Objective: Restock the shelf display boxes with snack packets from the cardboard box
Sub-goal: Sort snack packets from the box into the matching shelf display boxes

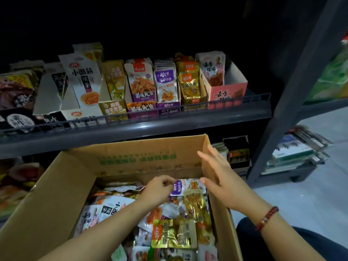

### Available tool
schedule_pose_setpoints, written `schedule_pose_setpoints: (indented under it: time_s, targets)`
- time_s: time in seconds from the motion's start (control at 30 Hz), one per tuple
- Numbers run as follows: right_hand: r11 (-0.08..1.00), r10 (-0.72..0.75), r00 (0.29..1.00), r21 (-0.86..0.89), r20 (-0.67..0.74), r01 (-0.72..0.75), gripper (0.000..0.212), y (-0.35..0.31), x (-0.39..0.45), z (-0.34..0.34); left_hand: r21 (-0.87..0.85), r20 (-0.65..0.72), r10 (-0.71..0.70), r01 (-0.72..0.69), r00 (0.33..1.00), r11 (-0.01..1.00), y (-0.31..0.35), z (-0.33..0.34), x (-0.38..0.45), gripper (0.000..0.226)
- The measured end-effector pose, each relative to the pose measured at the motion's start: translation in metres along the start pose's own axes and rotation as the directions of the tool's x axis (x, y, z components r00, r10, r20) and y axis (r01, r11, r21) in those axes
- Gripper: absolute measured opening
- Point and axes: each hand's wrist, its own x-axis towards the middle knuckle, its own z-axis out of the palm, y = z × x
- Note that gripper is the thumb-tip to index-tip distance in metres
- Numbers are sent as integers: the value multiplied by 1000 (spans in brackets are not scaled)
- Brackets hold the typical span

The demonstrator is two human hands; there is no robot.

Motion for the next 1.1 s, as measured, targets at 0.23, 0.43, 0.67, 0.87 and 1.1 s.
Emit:
schedule_pose_setpoints:
  time_s: [0.23,0.43,0.67,0.87,1.1]
  targets:
    - [999,-7,994,36,111,3,67,7,13,-7,-91,130,-135,148,982,985,-25,30,35,25]
    - [999,32,993,-1,116,-32,69,11,28,-15,-210,227,-169,218,959,953,-28,61,51,41]
    - [999,39,998,24,-42,-38,60,9,26,-1,-257,79,-282,293,956,921,-40,82,58,23]
    - [986,85,987,153,-137,-64,58,7,20,6,-311,-71,-405,365,912,877,-36,88,67,51]
    - [984,93,986,162,-137,-70,59,8,21,7,-18,-133,-355,356,925,934,-45,88,82,54]
